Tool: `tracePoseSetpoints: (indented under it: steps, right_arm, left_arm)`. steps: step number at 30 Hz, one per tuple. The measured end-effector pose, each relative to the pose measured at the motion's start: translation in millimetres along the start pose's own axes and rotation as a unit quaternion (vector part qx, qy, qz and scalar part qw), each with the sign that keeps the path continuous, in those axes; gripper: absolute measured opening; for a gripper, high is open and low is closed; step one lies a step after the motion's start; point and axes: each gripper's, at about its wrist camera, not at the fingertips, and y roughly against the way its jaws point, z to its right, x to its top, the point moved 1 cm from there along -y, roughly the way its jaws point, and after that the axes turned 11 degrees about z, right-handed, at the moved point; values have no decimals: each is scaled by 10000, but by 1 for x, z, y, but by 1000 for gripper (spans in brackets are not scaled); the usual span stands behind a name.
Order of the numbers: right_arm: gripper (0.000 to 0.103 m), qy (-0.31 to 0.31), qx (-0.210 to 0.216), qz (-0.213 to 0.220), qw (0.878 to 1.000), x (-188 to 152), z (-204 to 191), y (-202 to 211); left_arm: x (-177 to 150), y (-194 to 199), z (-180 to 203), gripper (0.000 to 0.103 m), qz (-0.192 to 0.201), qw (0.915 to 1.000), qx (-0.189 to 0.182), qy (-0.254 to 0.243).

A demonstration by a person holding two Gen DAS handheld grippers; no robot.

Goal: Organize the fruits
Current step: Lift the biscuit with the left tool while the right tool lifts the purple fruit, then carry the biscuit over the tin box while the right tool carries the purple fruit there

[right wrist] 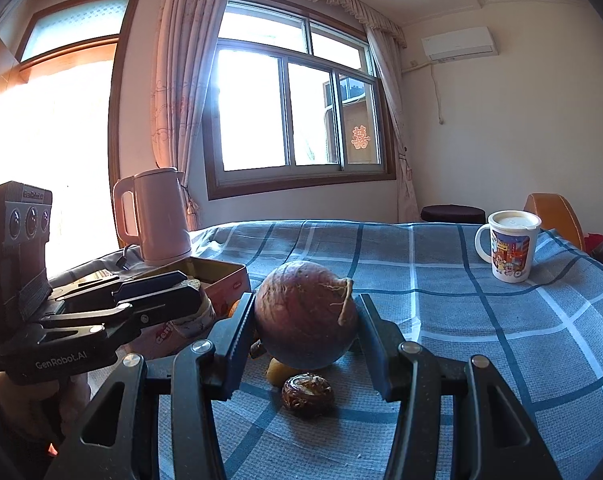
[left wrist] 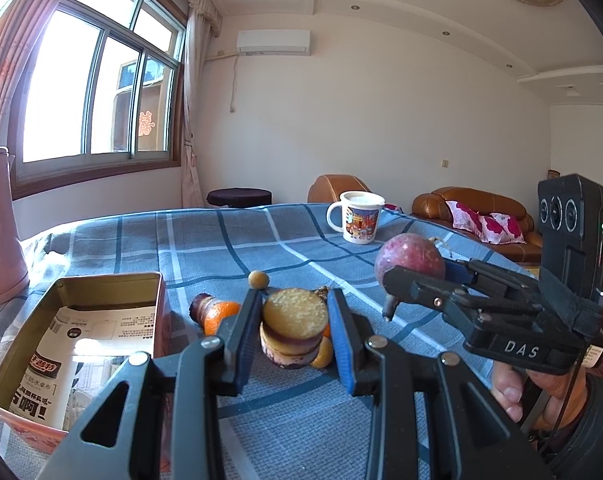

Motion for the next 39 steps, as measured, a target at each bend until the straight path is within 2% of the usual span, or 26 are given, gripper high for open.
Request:
tracePoseSetpoints:
  steps: [8,15,24,33,39]
  right_arm:
    - [52,-72,-74,-222,9997,6,-2,-12]
    - [52,128,311,-270,9991,32,-29,-31]
    - [52,479,643,-606,9949,48,-71,-76]
    - [52,640,875,-942,9896,51,-105,-113]
    - [52,832,1105,-1076,9845,51,-127,-133]
  left_arm:
    - [14,1,-23,36,-162,9993,348,16]
    - [26,-3,-66,35,-343,9955,887,13]
    - [35,3,-124,35,-397,9873,1540,51]
    - [25,-4,-160,35,-747,9839,1610,230]
    - [24,-6,-182,35,-819,9789,1848,293]
